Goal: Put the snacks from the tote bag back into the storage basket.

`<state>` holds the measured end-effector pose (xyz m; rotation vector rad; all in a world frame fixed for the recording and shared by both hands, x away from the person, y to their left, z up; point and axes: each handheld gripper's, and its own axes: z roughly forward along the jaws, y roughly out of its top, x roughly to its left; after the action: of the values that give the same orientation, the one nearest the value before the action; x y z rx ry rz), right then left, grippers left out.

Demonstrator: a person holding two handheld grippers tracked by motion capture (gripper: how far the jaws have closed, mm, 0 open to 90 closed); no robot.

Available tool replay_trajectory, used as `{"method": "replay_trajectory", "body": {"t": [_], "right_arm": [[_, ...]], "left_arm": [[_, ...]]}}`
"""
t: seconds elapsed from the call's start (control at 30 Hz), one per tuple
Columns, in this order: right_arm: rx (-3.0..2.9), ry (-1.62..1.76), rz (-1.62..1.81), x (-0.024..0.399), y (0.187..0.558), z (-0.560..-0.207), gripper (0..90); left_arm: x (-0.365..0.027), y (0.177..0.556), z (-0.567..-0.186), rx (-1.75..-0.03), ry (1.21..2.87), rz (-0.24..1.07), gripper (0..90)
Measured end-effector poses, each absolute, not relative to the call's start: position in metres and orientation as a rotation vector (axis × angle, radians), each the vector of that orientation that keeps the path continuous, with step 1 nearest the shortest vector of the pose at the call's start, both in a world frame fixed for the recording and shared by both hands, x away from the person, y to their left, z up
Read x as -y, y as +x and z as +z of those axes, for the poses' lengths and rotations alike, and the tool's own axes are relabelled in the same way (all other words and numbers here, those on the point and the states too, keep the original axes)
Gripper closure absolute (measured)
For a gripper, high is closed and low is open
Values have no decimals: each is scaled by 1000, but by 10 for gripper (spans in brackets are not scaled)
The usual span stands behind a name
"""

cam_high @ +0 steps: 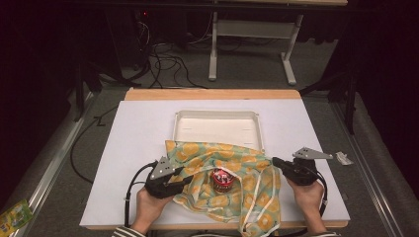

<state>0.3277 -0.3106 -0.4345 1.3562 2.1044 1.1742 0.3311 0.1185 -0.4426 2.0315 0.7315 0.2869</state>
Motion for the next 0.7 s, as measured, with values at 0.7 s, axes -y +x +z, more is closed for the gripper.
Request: {"method": "replay_trajectory", "body": {"t": [0.7], "right_arm": [[-2140, 1390, 1100, 303, 345, -448, 745]], "left_arm": [[-108, 334, -438, -671, 1981, 214, 891]]}}
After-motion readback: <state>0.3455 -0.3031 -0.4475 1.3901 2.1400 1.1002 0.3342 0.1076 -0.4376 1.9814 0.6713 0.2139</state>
